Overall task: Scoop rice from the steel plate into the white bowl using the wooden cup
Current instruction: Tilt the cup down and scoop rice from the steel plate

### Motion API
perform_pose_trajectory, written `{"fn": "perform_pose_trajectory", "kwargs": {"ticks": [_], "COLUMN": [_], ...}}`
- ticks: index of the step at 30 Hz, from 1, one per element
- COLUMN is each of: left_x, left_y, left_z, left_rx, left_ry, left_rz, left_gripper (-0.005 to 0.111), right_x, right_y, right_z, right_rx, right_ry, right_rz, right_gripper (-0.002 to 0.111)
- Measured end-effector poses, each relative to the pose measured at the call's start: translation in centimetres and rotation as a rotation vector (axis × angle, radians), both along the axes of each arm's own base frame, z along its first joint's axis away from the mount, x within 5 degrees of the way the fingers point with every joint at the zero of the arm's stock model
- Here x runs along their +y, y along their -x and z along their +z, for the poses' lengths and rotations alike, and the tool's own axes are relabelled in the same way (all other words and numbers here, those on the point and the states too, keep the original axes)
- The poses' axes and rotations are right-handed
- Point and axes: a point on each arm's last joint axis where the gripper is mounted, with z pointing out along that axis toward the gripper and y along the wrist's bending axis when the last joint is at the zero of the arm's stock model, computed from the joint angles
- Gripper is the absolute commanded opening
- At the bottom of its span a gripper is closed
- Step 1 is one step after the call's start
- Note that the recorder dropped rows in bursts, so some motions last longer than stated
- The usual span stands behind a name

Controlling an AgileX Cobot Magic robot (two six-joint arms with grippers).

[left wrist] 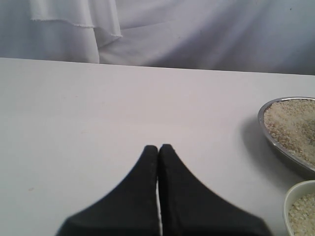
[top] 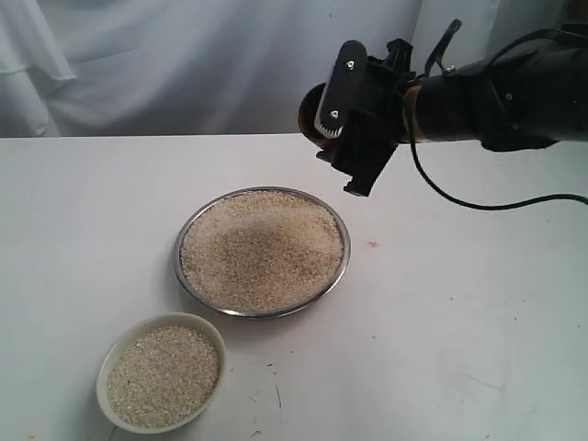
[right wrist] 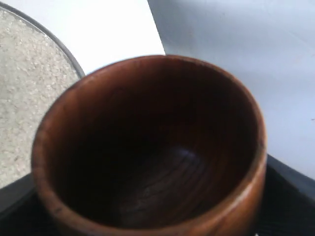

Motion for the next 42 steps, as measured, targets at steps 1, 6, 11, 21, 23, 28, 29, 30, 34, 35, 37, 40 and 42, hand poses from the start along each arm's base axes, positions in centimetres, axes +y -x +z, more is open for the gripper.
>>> {"fn": "perform_pose_trajectory", "kwargs": {"ticks": [1,6,11,21,23,28,29,30,34,35,37,40,42], "left_x": [0.0,0.0,0.0,0.0,0.0,0.0,0.0,0.0,0.0,0.0,0.0,0.0,0.0], "left_y": [0.0,0.0,0.0,0.0,0.0,0.0,0.0,0.0,0.0,0.0,0.0,0.0,0.0], "left_z": [0.0,0.0,0.0,0.0,0.0,0.0,0.0,0.0,0.0,0.0,0.0,0.0,0.0], "left_rx": [0.0,0.0,0.0,0.0,0.0,0.0,0.0,0.0,0.0,0.0,0.0,0.0,0.0], "left_ry": [0.0,0.0,0.0,0.0,0.0,0.0,0.0,0.0,0.0,0.0,0.0,0.0,0.0], "left_rz": [0.0,0.0,0.0,0.0,0.0,0.0,0.0,0.0,0.0,0.0,0.0,0.0,0.0], "left_gripper": [0.0,0.0,0.0,0.0,0.0,0.0,0.0,0.0,0.0,0.0,0.0,0.0,0.0], "right_x": [0.1,0.0,0.6,4.3,5.3,7.6,7.9,8.2,8.7,8.7,8.9,9.5,9.9], "right_y": [0.0,-0.8,-0.5,-0.2,-0.8,-1.5,-1.6,-1.5,-1.5,-1.5,-1.3,-0.8,-0.5], "right_z": [-0.2,-1.8,-2.0,-5.6,-6.0,-6.2,-6.3,-6.7,-7.7,-8.0,-8.2,-8.3,-8.6], "right_rx": [-0.026,-0.155,-0.273,-0.478,-0.502,-0.581,-0.596,-0.601,-0.607,-0.604,-0.604,-0.613,-0.613], "right_ry": [0.035,0.258,0.432,0.839,0.869,0.923,0.935,0.949,0.979,0.983,0.986,0.987,0.987], "right_rz": [-0.001,0.003,0.108,0.354,0.352,0.397,0.411,0.429,0.466,0.472,0.479,0.496,0.509], "right_gripper": [0.0,0.0,0.0,0.0,0.0,0.0,0.0,0.0,0.0,0.0,0.0,0.0,0.0]}}
